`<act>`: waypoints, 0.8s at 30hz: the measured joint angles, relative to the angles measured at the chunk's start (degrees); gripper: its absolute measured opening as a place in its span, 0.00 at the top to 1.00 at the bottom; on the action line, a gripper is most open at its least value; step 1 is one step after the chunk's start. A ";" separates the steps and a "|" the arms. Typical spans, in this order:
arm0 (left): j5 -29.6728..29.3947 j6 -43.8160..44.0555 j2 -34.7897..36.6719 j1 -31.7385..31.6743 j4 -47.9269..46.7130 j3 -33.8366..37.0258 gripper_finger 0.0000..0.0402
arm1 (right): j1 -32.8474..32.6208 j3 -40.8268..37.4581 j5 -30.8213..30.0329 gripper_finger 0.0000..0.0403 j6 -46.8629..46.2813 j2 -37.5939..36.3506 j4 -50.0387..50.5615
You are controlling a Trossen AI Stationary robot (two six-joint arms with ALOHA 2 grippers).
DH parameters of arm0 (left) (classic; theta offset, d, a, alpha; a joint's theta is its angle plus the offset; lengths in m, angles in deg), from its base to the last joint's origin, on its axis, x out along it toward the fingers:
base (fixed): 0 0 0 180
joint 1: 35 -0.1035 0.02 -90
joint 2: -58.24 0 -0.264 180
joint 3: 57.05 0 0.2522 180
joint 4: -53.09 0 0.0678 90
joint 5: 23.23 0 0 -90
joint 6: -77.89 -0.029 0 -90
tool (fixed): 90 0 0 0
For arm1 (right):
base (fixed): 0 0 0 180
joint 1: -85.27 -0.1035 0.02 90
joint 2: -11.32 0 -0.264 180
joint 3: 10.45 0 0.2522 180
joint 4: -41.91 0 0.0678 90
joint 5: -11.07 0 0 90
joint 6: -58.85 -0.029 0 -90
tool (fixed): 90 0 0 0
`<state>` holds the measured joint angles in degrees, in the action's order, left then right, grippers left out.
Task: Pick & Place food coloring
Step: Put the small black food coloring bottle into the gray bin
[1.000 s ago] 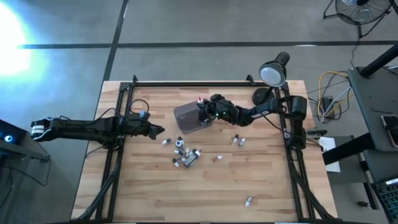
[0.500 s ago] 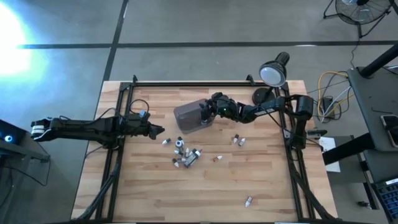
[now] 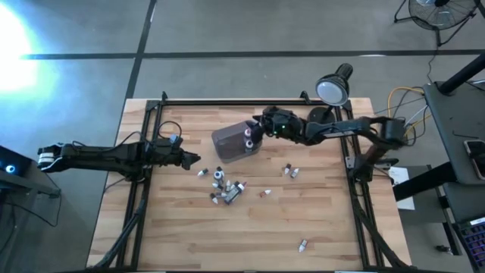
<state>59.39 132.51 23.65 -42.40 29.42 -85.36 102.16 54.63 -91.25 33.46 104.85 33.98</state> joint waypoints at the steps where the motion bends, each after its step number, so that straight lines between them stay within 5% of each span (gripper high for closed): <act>1: 0.02 0.54 -0.02 0.00 0.04 0.00 0.62 | -0.08 0.01 1.28 0.49 0.44 -1.58 2.70; 6: 0.61 0.59 -0.57 0.02 0.46 0.00 0.62 | -2.29 0.02 3.64 0.49 2.26 -8.18 16.92; 10: 6.48 -0.93 -4.22 0.19 -0.56 0.00 0.62 | -5.98 0.02 3.09 0.49 1.55 -11.54 27.31; 16: 8.41 -1.82 -12.63 2.63 -1.55 -0.68 0.62 | -12.90 -0.01 -3.51 0.49 -5.44 -13.42 36.78; 24: -2.49 -4.71 -22.90 7.89 -10.63 -10.29 0.62 | -20.16 -0.01 -7.73 0.49 -14.57 -13.62 42.45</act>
<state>56.91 127.79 0.75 -34.50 18.79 -95.65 82.00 54.62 -98.98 18.89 91.22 76.43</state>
